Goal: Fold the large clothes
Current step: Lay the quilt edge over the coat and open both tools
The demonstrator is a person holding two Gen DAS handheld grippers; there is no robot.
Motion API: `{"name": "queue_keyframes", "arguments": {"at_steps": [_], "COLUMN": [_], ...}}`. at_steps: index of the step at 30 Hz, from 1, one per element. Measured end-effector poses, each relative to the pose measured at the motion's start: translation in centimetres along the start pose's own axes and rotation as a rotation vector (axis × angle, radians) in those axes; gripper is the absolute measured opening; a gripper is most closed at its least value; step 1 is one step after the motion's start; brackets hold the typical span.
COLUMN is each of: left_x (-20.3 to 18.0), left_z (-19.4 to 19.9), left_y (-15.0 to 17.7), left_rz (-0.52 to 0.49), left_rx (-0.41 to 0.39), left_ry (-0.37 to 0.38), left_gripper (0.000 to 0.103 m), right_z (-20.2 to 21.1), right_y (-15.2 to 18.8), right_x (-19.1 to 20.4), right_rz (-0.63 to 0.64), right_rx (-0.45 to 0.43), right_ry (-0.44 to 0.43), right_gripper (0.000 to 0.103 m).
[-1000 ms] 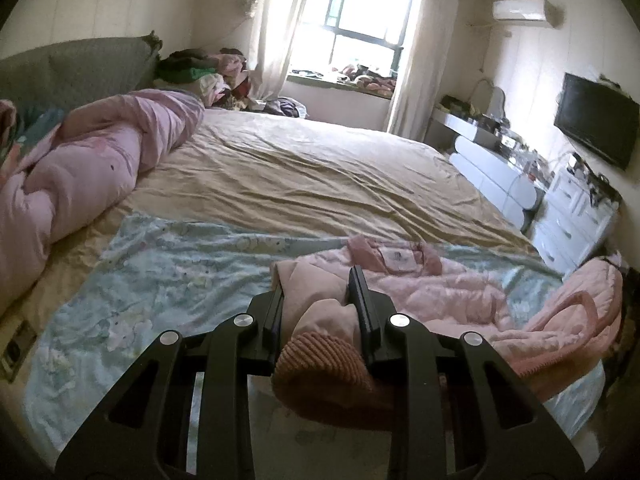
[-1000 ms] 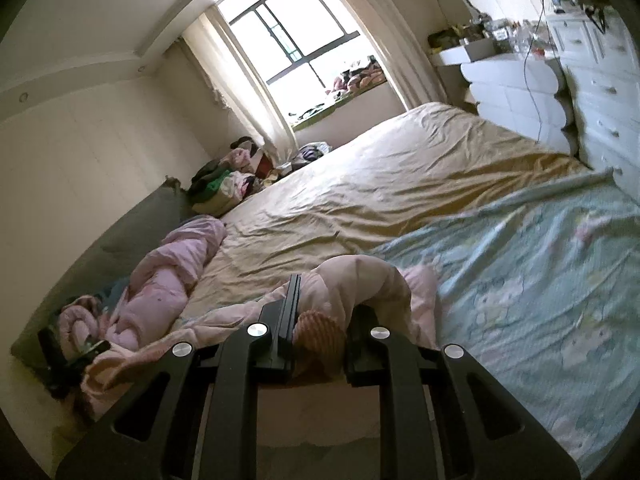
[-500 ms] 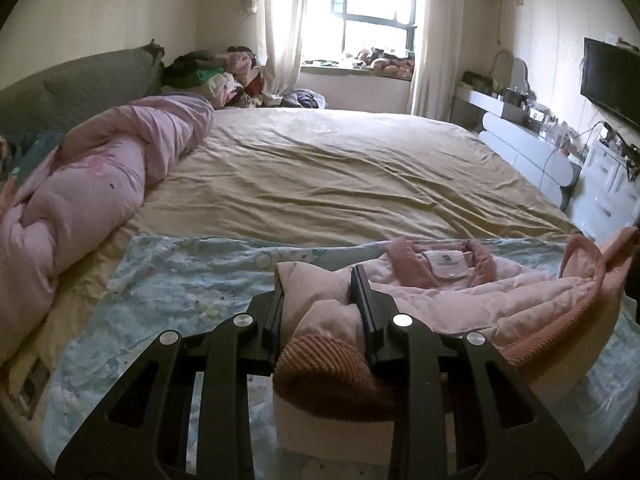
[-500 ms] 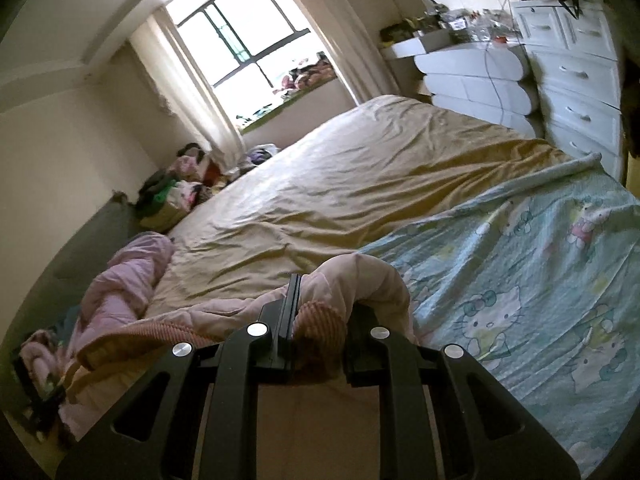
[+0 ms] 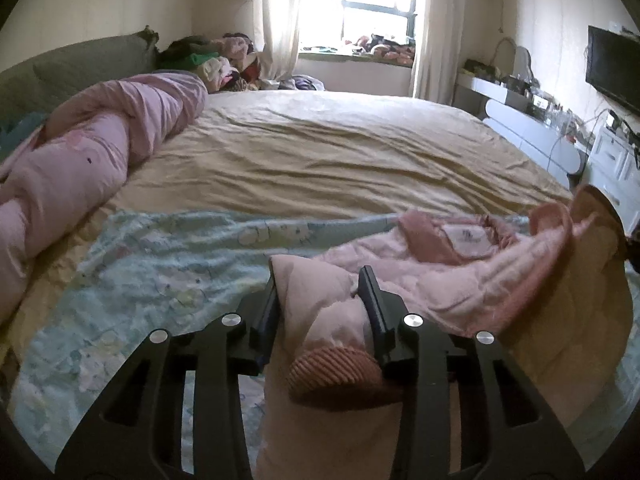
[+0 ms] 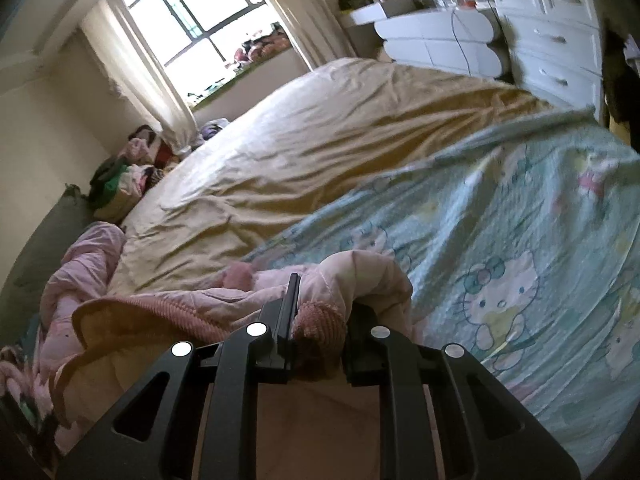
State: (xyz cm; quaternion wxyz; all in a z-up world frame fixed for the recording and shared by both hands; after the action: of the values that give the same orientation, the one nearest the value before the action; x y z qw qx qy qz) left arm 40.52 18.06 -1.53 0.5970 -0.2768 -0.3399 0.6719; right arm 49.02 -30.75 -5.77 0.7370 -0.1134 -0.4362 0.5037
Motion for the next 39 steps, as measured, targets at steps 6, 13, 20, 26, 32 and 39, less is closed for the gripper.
{"name": "queue_keyframes", "arguments": {"at_steps": [6, 13, 20, 26, 32, 39], "left_x": [0.1, 0.4, 0.6, 0.8, -0.7, -1.1], "left_z": [-1.8, -2.4, -2.5, -1.3, 0.4, 2.5], "left_y": [1.4, 1.5, 1.5, 0.2, -0.6, 0.8], "left_rz": [0.002, 0.012, 0.01, 0.031, 0.003, 0.002], "left_rx": [0.032, 0.031, 0.032, -0.012, -0.051, -0.071], "left_ry": [0.024, 0.037, 0.033, -0.021, -0.05, -0.042], "left_gripper": [0.033, 0.035, 0.036, 0.081, 0.093, 0.094], "right_z": [-0.9, 1.6, 1.8, -0.9, -1.8, -0.2], "right_y": [0.5, 0.6, 7.1, 12.3, 12.6, 12.0], "right_x": [0.0, 2.5, 5.9, 6.0, 5.3, 5.7], "right_rz": [-0.056, -0.035, 0.277, 0.483, 0.466, 0.502], "right_rx": [0.011, -0.043, 0.079, 0.175, 0.155, 0.114], "right_ry": [-0.05, -0.172, -0.078, 0.091, 0.104, 0.115], "right_gripper": [0.027, 0.087, 0.087, 0.087, 0.09, 0.089]}}
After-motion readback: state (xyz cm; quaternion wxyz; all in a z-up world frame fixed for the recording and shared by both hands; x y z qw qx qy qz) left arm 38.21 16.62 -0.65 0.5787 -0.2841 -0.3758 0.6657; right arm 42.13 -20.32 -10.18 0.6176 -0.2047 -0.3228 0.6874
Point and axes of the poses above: each gripper's, at about its wrist camera, not at the fingertips, and z roughly against the way its jaws point, x to its left, y to its underside, the point moved 7 cm from there along -z, roughly the way its jaws point, and after that the axes turned 5 degrees about -y, right-handed, at the moved point
